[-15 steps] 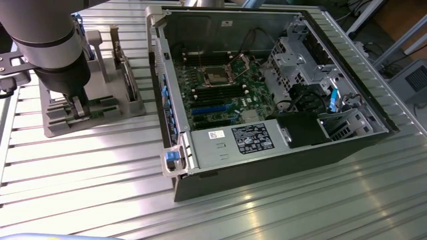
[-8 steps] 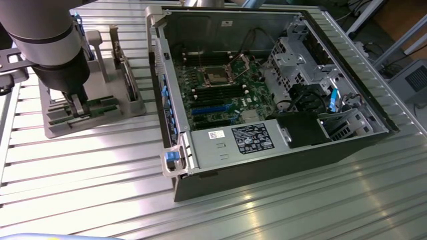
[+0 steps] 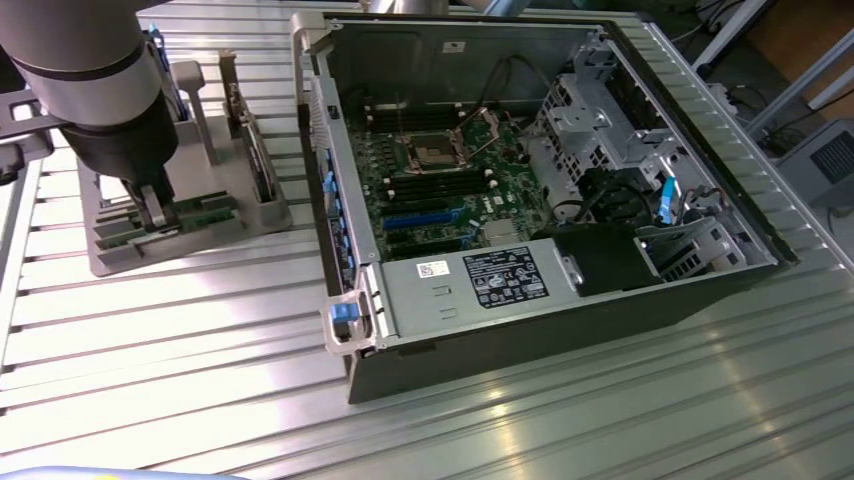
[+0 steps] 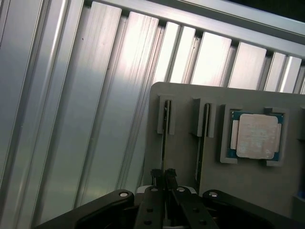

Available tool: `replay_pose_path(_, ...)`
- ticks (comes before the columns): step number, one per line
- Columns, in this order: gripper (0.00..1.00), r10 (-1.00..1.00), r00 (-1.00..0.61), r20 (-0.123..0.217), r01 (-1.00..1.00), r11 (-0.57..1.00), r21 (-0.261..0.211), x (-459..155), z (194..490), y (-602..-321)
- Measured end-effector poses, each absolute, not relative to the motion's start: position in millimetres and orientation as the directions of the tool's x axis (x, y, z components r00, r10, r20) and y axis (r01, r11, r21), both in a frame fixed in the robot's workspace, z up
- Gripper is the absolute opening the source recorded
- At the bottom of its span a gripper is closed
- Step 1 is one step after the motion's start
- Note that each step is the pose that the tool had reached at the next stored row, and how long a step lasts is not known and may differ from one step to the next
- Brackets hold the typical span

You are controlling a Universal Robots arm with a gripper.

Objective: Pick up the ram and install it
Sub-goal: 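Pick up the ram and move it above insertion slot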

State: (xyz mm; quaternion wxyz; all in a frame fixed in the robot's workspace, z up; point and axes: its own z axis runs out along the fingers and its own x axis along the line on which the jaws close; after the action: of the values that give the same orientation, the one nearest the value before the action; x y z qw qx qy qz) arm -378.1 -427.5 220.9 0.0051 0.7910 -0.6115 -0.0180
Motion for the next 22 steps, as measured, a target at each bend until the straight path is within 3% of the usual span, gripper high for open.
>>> replay_pose_path(22, 0.13, -0.968, 0.251, -0.022, -0.967, -0.252, 0.03, -378.1, 228.9, -427.5)
